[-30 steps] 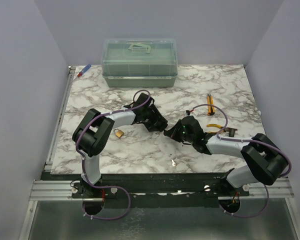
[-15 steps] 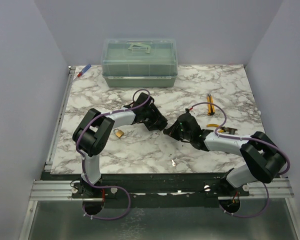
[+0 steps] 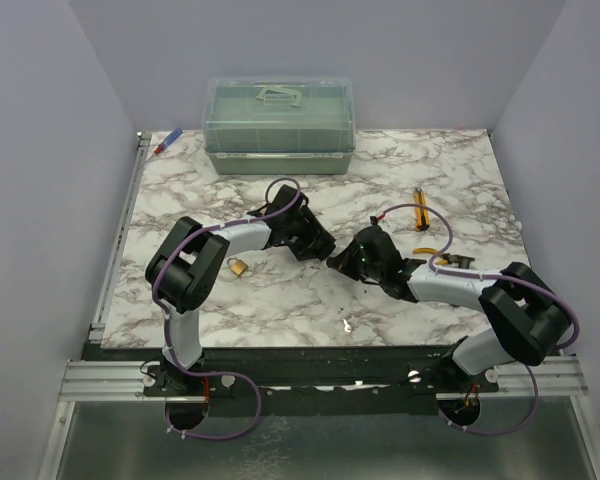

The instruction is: Unlock with the key

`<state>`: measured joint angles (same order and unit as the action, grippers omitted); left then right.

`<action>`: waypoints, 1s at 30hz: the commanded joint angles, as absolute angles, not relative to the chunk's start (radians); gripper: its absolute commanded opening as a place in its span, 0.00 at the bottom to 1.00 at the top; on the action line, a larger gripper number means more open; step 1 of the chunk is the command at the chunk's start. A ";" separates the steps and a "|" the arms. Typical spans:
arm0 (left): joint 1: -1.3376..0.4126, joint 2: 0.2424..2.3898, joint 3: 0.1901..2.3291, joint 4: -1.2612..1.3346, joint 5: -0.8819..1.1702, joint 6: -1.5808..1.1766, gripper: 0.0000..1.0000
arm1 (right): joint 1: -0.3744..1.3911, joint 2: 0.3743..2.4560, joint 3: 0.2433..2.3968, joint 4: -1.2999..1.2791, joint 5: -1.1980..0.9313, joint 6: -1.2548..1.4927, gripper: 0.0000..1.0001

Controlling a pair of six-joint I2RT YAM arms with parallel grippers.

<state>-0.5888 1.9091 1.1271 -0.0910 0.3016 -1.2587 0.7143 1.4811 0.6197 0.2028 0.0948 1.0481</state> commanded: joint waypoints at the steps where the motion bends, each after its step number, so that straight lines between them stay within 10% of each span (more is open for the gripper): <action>1: -0.617 1.905 1.116 -0.089 0.379 -1.280 0.00 | 0.712 1.469 0.592 0.286 0.160 0.945 0.00; 30: -0.617 1.932 1.107 -0.084 0.436 -1.259 0.00 | 0.717 1.488 0.649 0.260 0.183 0.700 0.00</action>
